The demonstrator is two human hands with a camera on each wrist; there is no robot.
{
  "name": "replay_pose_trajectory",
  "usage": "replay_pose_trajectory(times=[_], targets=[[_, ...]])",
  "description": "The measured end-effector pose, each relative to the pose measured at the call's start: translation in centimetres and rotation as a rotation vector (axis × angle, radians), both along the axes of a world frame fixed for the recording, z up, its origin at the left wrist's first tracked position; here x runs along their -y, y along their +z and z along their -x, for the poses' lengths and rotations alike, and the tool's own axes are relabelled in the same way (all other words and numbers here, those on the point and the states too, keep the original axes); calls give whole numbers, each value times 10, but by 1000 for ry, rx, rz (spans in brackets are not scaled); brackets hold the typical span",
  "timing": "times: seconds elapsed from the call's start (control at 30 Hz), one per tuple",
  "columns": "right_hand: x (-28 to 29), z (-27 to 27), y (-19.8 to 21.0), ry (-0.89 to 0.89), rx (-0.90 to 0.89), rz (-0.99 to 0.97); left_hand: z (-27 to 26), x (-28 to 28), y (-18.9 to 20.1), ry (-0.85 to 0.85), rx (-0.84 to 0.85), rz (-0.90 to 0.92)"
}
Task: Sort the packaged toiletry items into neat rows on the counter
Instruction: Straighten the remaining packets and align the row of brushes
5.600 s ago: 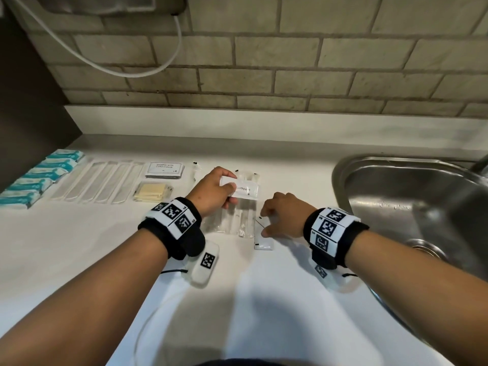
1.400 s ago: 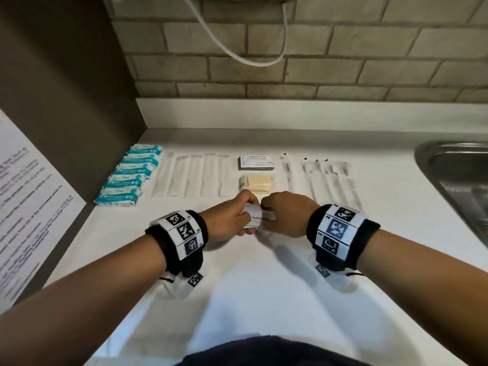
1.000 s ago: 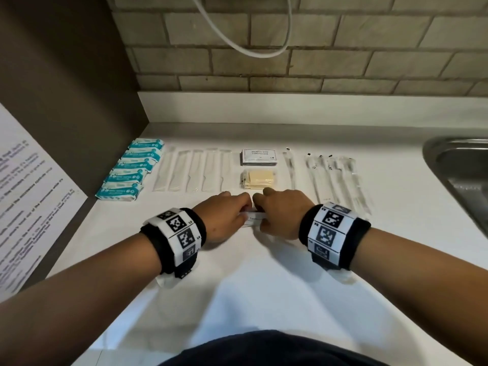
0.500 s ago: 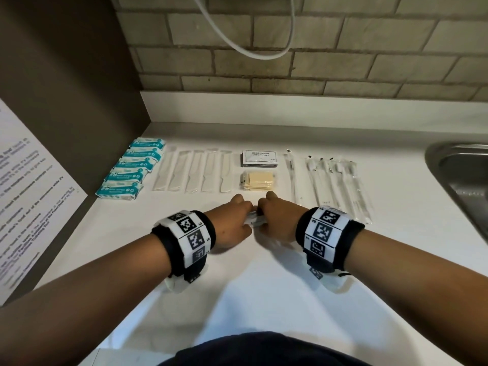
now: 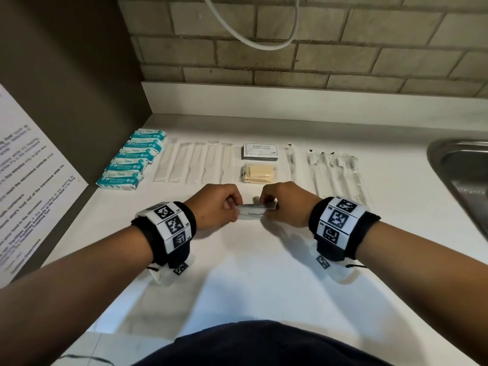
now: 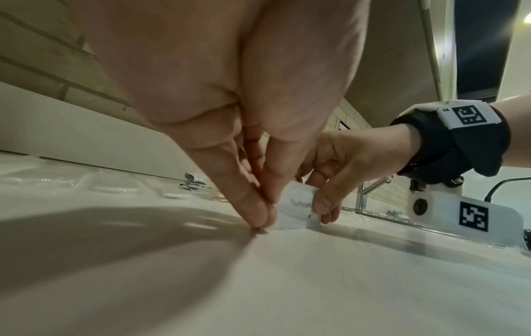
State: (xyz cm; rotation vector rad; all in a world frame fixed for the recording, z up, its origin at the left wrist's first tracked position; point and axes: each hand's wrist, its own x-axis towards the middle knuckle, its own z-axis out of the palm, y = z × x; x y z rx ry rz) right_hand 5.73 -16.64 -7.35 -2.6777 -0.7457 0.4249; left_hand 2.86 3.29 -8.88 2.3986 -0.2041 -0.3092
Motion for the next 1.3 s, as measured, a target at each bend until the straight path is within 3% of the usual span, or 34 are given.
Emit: replay_pose_trajectory(times=[0.27,0.43,0.57,0.8,1.03,1.3], targets=[[2,-3,-4,-76,-21,-70,-2,4,0,86,56,-40],[4,-9,-4,-139,-100,-86,-5,6,2,174,-40,153],[5,-13,5,-163,-269,-121,-11,-1,7,177,-237,307],[4,-26,7,-318,-392,-190,-24,5,6,268,-257,331],[4,-35,8,-460,-261,-199,-37,15,0,357,-222,303],[0,-36,-2,-428,-183,-106,-43,19,-8,411,-198,304]])
